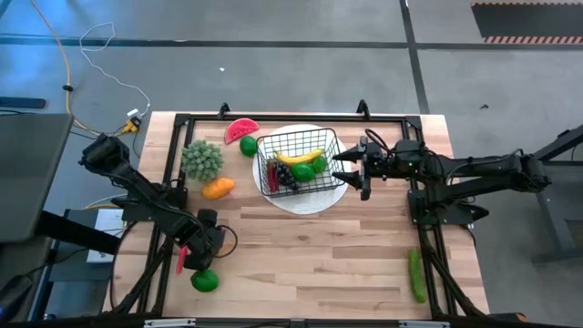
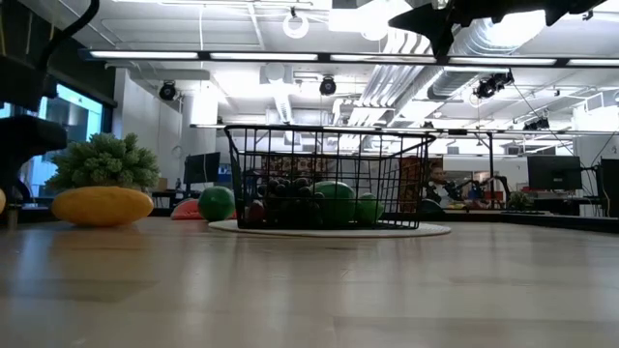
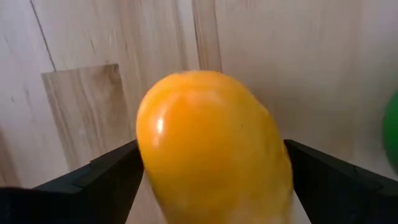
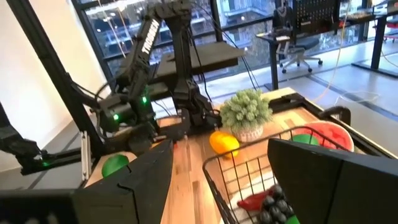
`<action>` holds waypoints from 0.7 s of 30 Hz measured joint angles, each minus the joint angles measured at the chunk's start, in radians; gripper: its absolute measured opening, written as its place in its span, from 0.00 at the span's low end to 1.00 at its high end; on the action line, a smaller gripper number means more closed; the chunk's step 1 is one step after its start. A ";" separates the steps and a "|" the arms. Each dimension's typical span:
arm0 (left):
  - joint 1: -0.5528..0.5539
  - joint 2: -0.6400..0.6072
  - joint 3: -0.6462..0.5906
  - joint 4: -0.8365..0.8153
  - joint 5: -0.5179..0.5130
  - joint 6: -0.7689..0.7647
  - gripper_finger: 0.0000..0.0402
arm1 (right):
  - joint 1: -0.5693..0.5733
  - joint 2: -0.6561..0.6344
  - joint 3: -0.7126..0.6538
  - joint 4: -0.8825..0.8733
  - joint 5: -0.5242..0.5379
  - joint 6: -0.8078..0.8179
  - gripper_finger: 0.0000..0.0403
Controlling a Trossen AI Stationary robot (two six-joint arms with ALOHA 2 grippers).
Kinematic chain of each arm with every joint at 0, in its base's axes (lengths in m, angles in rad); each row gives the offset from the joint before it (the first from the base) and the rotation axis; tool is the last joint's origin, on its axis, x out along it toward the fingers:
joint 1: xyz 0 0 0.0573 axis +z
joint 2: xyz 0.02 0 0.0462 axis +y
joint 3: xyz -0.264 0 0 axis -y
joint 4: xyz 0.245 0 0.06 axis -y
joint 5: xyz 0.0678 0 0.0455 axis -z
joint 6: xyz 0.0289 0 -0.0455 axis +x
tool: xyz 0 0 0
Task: Build produce basket
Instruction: Put the bottom yellow mango into the black wire basket
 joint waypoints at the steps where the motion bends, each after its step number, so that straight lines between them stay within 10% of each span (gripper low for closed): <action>1: 0.001 0.012 0.000 0.010 0.000 -0.001 0.90 | 0.000 0.001 0.000 -0.007 0.000 0.000 0.61; 21: 0.004 0.066 0.002 0.044 0.005 -0.095 0.87 | 0.000 0.021 -0.001 0.007 0.000 0.003 0.61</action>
